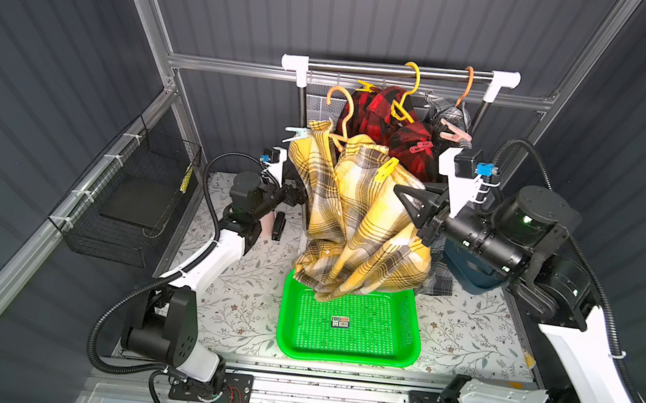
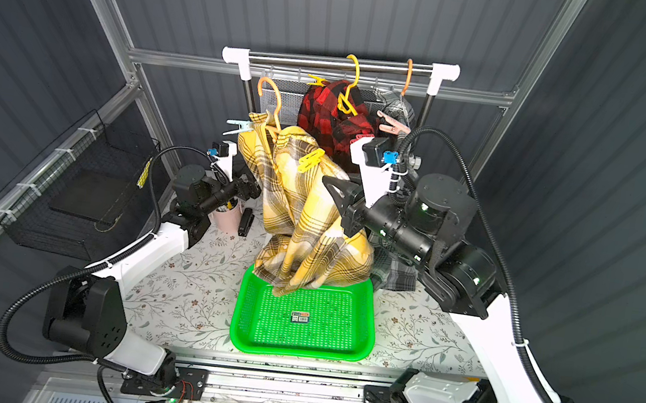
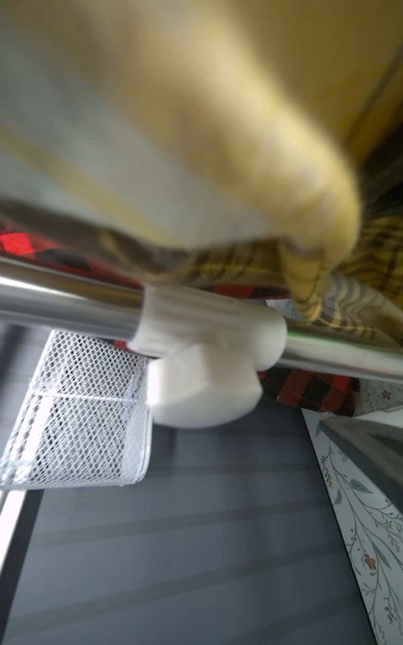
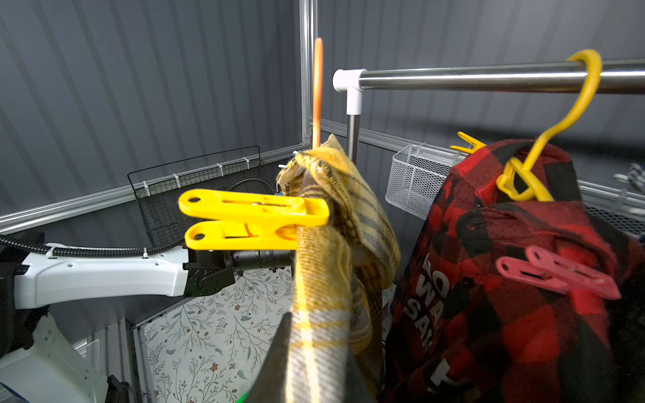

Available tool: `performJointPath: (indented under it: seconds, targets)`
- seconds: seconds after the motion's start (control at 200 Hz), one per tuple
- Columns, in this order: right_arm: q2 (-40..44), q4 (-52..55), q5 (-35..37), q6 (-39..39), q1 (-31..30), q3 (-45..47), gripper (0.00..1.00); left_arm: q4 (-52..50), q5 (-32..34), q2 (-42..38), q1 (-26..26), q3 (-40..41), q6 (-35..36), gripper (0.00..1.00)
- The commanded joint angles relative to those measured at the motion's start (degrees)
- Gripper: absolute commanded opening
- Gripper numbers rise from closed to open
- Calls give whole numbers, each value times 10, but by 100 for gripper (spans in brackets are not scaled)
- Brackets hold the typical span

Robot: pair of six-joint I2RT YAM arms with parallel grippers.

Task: Remove the clothespins securing long-sleeve shirts to the hanger
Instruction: Place the long-sleeve shirt at the bin.

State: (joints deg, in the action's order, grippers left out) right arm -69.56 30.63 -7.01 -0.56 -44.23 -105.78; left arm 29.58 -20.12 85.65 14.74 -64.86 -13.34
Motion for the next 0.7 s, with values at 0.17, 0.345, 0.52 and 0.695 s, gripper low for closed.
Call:
performJointPath:
  seconds: [0.17, 0.345, 0.52, 0.695]
  targets:
    - [-15, -35, -20, -29, 1, -93, 0, 34, -65, -36, 2, -4, -47, 89]
    - [-35, -17, -46, -38, 1, -152, 0, 31, -75, -41, 2, -24, -52, 89]
    - [-46, -10, -71, -35, 2, -183, 0, 28, -87, -35, 2, -51, -60, 90]
    - [-44, -11, -88, -25, 1, -186, 0, 49, -105, -29, 2, -70, -78, 86]
